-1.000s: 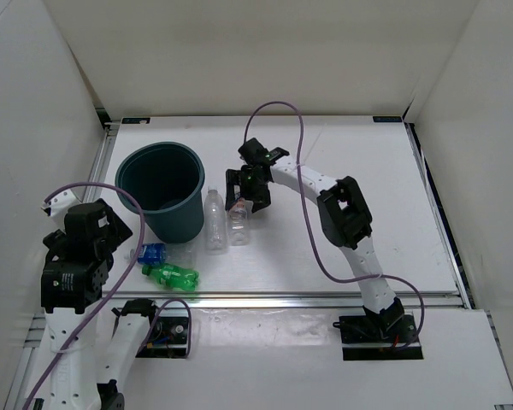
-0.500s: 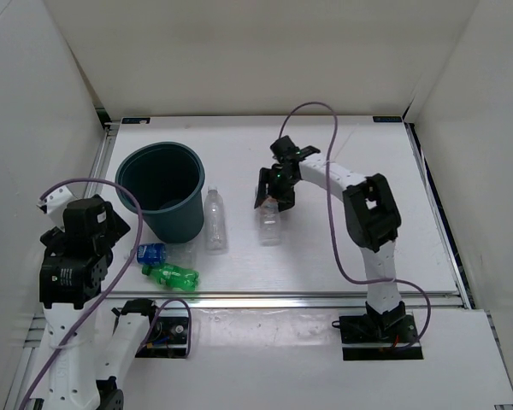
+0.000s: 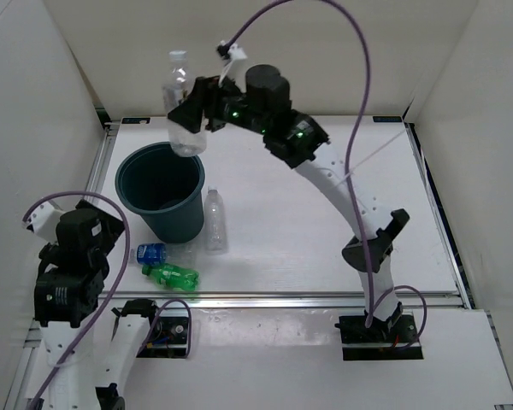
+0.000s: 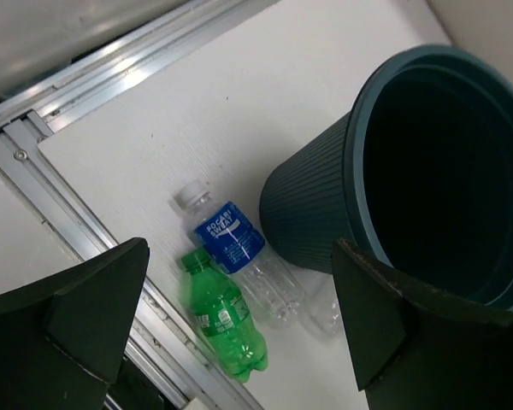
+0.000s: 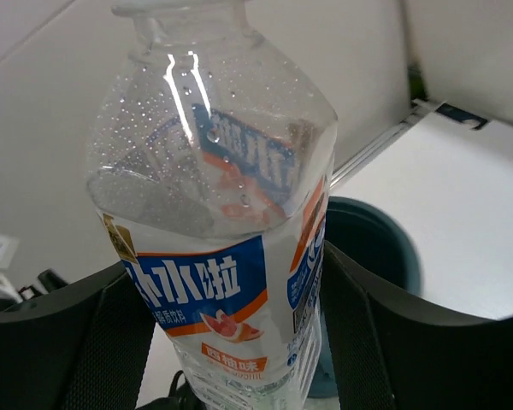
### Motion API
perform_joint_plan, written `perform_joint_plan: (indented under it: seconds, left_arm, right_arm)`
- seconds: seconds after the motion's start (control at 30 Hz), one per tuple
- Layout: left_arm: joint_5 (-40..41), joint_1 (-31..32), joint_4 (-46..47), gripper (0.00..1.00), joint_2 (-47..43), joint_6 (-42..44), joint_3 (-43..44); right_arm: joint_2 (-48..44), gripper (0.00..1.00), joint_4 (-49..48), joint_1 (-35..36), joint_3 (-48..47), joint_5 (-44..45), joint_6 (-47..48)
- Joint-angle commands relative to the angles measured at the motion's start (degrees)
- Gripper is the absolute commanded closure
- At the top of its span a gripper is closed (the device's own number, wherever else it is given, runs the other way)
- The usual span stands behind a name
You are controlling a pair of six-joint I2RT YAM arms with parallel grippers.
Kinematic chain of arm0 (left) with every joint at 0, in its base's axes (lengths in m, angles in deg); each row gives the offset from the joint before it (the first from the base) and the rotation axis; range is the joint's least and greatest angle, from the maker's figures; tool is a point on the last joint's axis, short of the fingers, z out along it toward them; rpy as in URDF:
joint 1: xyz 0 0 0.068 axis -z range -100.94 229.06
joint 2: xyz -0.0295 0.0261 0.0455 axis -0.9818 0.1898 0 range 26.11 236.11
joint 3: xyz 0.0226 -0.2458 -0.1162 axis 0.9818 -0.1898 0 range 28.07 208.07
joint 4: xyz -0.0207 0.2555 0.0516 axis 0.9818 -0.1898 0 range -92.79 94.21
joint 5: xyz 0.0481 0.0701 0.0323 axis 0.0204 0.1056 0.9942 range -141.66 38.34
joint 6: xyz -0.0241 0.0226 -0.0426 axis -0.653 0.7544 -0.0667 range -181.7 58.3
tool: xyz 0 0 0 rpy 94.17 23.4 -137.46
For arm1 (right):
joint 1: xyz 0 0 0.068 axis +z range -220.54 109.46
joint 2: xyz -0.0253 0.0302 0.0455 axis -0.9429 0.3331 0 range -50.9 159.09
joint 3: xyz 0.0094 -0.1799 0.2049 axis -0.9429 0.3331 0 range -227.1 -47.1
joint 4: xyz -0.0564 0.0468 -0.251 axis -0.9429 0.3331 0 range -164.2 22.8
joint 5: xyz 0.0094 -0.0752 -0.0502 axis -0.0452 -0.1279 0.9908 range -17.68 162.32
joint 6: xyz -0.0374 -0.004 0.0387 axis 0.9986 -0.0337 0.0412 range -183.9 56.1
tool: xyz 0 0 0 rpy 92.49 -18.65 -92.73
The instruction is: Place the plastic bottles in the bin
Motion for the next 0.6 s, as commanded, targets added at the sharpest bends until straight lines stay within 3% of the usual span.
perform_joint_plan:
  seconds: [0.0,0.27,0.33,0.43,0.5,0.57]
  left_arm:
    - [-3.48,0.17,-0.69,0.01,3.73,-1.85,-1.19]
    - [-9.99,0.17,-2.88,0.01,4.09,-13.44,-5.93]
    - [-9.99,0.17,-2.89,0.01,3.56,-13.98,-7.08]
    - [-9.99,0.17,-2.89,0.01,2.85,-13.98,-7.78]
    - [-8.77,0.17,-2.89,0.01,2.33,-14.51,-8.31]
    - [-8.15,0.17,-2.89,0.01,1.71,-15.11,-8.31]
  right_arm:
    - [7.09,0.28,-3.73,0.98,3.72,1.24,1.51]
    - [10.97,0.13,-5.59,3.7,4.69,-2.27,1.51]
    - [10.27,0.01,-5.07,3.7,5.22,-2.89,1.51]
    - [6.59,0.01,-2.52,3.7,6.53,0.52,3.7]
    - [1.5,0.01,-0.67,2.83,9.42,7.45,4.23]
    - [-4.98,0.01,1.25,-0.77,18.43,11.59,-1.43]
